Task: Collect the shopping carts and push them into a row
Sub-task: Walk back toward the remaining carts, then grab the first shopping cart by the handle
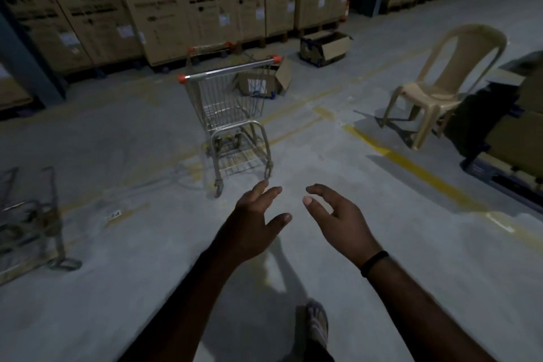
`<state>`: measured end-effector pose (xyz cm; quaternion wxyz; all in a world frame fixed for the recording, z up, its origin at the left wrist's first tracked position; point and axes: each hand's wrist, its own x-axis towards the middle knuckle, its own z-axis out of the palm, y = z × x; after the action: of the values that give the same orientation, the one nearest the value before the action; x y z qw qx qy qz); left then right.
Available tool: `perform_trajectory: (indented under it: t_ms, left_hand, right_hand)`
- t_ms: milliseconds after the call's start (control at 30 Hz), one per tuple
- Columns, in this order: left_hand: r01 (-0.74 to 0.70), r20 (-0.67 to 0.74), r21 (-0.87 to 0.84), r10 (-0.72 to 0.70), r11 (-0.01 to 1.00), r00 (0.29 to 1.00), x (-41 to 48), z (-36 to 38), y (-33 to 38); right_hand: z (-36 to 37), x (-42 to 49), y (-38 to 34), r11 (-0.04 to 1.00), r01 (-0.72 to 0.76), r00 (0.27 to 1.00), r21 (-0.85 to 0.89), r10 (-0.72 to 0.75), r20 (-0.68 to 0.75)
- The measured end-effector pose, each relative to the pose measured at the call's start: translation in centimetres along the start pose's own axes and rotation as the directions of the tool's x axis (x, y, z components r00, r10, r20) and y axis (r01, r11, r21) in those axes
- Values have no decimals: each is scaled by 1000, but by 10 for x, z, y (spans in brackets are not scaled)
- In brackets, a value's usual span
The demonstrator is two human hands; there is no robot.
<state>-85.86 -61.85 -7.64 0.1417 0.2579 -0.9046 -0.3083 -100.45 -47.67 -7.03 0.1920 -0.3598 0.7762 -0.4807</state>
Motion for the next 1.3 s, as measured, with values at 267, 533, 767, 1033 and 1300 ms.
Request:
perform_trajectory:
  t_ms: [267,533,767,1033,1300]
  left_hand:
    - [104,-56,70,-100,992,993,194,-15,-14]
    - [209,-159,107,-191,972,969,321,-60,-75]
    - [210,-159,137,-187,968,969,445,-98,-172]
    - [213,-163,309,-168,927,972,562,-156,-277]
    - [253,-74,383,-243,888,967,603,-146,-340]
  right_hand:
    - [-27,208,8,956,201,976,-214,-177,127]
    - [5,374,4,907,348,928,-238,-298,223]
    - [76,515,-17,838,436,895,-328,-363,260]
    - [155,658,-57,748,436,897,-499,-317,309]
    - [218,737,-42,612,507,847,-607,-222,483]
